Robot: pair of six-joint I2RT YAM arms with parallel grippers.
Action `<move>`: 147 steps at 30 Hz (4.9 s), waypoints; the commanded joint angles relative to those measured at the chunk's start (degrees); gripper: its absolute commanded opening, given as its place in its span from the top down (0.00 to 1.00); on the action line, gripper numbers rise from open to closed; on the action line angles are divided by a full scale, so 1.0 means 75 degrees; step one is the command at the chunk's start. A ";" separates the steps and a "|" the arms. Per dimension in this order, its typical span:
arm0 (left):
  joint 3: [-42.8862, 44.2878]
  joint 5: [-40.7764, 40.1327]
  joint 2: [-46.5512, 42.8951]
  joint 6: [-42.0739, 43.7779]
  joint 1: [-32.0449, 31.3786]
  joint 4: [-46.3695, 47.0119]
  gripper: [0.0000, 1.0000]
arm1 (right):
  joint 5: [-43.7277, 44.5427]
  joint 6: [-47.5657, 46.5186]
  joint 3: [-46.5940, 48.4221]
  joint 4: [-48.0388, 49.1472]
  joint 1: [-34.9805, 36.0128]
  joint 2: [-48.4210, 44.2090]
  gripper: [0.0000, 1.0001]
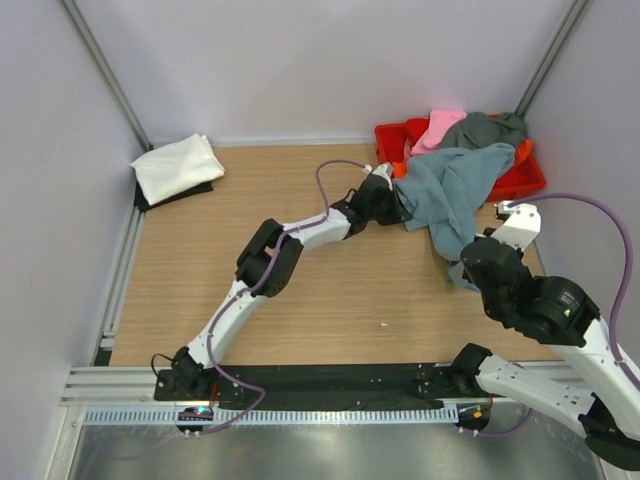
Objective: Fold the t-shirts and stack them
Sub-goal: Flatten the tshirt out
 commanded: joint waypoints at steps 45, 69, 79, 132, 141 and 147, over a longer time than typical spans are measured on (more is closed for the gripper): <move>0.2166 -0.1776 -1.1905 0.4546 0.0373 -1.0315 1.00 | -0.6072 -0.3126 0.3622 0.2519 -0.0550 -0.1597 0.99; 0.2234 -0.3230 -0.4835 0.5183 0.5279 -0.9191 0.80 | -0.3622 -0.3714 0.5689 0.4174 -0.3481 0.9398 0.52; -0.0725 -0.2960 -0.6031 0.4430 0.5260 -0.7713 0.00 | -0.3926 -0.3374 0.5728 0.4264 -0.3283 0.8909 0.06; 0.1384 -0.3626 -0.2409 0.3738 0.5765 -0.8920 0.03 | -0.7946 -0.2401 0.9624 0.5086 -0.3447 1.4049 0.04; -0.4005 -0.4588 -0.8011 0.3039 0.3801 -0.8486 0.05 | -0.7994 -0.2659 0.8230 0.4724 -0.3341 1.1400 0.02; -0.6971 -0.4085 -1.0369 0.1222 0.1155 -0.8183 0.18 | -0.7666 -0.2390 0.5684 0.4265 -0.3329 0.9340 0.03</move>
